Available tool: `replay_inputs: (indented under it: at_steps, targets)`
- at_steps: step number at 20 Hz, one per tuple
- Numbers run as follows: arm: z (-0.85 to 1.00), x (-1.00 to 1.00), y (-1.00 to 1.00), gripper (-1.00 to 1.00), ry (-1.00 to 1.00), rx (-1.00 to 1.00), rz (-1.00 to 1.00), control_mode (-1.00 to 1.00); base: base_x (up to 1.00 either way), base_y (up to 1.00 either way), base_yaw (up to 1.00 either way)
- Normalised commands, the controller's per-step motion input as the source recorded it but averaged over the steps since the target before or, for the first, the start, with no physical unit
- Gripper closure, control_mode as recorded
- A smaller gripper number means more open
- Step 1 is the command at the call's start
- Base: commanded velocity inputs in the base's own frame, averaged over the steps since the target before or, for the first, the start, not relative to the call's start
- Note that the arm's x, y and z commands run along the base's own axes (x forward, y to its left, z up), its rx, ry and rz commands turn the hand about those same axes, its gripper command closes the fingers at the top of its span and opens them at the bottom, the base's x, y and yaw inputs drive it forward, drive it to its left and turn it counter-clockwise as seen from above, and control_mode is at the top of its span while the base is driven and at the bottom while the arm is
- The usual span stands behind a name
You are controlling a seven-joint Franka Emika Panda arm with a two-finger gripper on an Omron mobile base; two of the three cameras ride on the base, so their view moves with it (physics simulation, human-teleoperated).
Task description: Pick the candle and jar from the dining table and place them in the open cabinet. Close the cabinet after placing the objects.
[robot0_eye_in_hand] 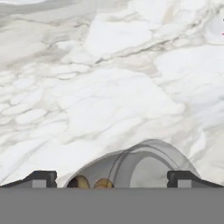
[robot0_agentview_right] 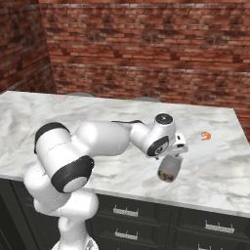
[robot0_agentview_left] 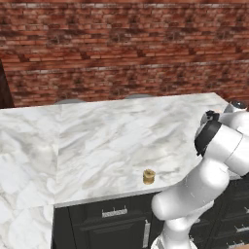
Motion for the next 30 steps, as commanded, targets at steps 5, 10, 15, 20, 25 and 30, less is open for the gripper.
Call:
replay_inputs:
  at_steps: [5, 10, 15, 20, 25, 30]
  targets:
    - [-0.40, 0.20, 0.00, 1.00, 0.04, 0.05, 0.00, -1.00, 0.00, 0.00, 0.00]
    - [-0.48, 0.01, 0.00, 1.00, 0.01, 0.09, 0.03, -1.00, 0.00, 0.00, 0.00]
    - [-0.42, -0.01, 0.00, 1.00, 0.00, 0.07, 0.06, -1.00, 0.00, 0.00, 0.00]
    - [0.00, -0.22, 0.21, 1.00, -0.01, 0.00, 0.14, -1.00, 0.00, 0.00, 0.00]
    - [0.18, -0.39, 0.62, 1.00, -0.09, -0.06, 0.20, -1.00, 0.00, 0.00, 0.00]
    - [0.17, -0.32, 0.80, 1.00, -0.14, -0.15, 0.26, -1.00, 0.00, 0.00, 0.00]
